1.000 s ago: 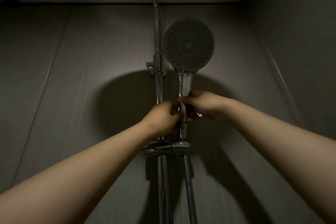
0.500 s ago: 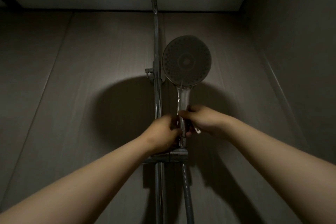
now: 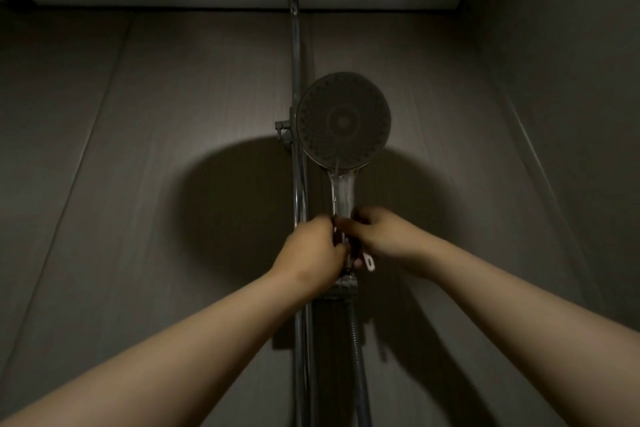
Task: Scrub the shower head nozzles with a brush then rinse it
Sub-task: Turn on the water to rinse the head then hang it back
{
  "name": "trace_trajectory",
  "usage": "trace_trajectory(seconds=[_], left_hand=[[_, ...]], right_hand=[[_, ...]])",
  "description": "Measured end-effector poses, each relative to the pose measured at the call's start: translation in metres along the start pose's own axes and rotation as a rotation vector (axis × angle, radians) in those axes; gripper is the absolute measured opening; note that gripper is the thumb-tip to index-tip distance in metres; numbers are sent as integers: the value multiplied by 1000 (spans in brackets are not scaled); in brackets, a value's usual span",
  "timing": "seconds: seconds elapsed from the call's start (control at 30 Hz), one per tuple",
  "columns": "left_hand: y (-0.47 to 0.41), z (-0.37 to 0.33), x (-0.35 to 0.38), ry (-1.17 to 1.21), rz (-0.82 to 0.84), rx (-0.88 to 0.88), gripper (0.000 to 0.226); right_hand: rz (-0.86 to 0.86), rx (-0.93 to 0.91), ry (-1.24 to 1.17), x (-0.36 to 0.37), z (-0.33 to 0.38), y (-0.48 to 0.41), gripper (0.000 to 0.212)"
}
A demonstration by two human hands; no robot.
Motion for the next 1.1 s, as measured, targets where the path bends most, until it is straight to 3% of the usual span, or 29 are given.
trace_trajectory(seconds=[0.2, 0.43, 0.53, 0.67, 0.83, 1.1], left_hand=[[3, -2, -2, 14, -3, -9, 10], [1, -7, -9, -20, -60, -23, 9], [-2, -11, -16, -64, -119, -16, 15], [-2, -13, -25, 2, -191, 44, 13], [5, -16, -24, 153, -187, 97, 23], [33, -24, -3, 431, -87, 114, 23]], right_hand=[[-30, -24, 44, 2, -4, -3, 32], [71, 50, -54, -6, 0, 2, 26], [18, 37, 25, -11, 2, 3, 32], [27, 121, -120, -21, 4, 12, 21], [-130, 115, -292, -23, 1, 28, 28], [-317, 149, -216, -21, 2, 67, 22]])
Point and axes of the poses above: each hand's wrist, its own y-axis away from the middle knuckle, its own x-axis out of the palm, z = x × y, the point moved 1 cm from there along -y, towards the middle knuckle, and after that the axes turned 11 degrees about x, right-handed, at the moved point
